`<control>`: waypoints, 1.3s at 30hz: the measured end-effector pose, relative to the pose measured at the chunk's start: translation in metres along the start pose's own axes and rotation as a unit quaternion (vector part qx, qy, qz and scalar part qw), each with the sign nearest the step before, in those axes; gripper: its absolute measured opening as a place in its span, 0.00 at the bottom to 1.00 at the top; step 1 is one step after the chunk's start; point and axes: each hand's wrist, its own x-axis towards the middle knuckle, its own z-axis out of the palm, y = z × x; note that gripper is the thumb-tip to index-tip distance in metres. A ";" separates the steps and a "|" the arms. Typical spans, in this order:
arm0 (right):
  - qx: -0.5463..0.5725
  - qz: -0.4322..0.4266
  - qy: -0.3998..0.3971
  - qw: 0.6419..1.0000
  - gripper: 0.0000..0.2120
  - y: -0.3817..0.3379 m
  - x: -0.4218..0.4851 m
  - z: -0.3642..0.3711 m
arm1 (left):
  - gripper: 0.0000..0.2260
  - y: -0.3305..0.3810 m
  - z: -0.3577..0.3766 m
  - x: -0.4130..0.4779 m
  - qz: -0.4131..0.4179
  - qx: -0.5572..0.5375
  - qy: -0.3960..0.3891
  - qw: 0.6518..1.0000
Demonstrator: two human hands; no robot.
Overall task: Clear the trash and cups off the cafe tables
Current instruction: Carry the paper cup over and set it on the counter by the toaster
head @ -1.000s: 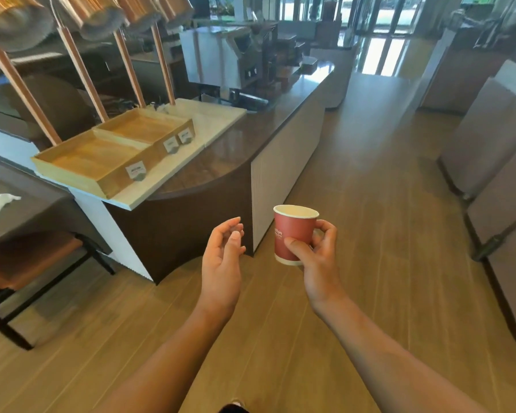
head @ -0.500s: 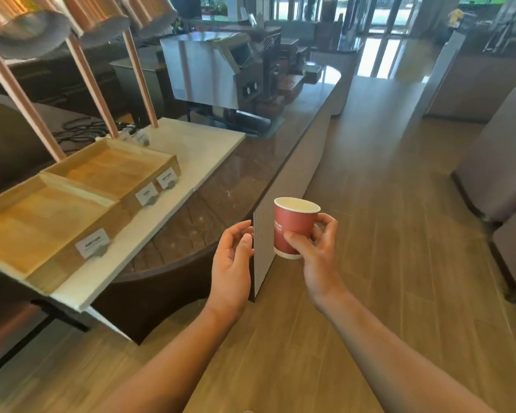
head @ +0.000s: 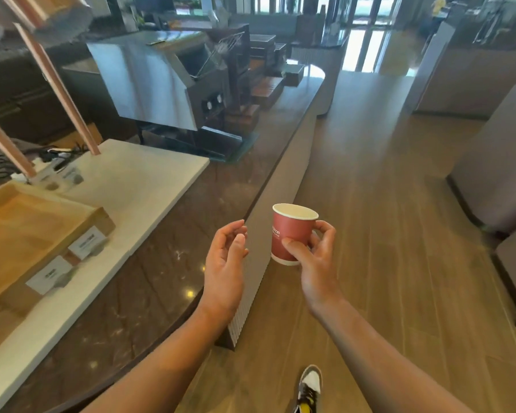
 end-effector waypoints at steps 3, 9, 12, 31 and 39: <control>-0.003 0.003 -0.015 1.000 0.28 -0.003 0.076 -0.024 | 0.13 -0.001 0.047 0.057 -0.004 0.000 0.013 1.000; -0.023 0.002 -0.036 0.999 0.27 -0.027 0.219 -0.063 | 0.15 0.001 0.129 0.164 -0.005 0.004 0.037 0.999; -0.025 0.007 -0.039 0.999 0.27 -0.030 0.276 -0.074 | 0.12 -0.006 0.159 0.212 -0.007 0.004 0.039 0.999; -0.042 0.054 -0.130 0.989 0.30 0.020 0.658 0.007 | 0.14 -0.057 0.232 0.549 -0.026 -0.069 0.112 0.991; -0.031 0.085 -0.209 0.974 0.29 0.047 0.758 0.053 | 0.15 -0.068 0.234 0.631 -0.037 -0.057 0.194 0.979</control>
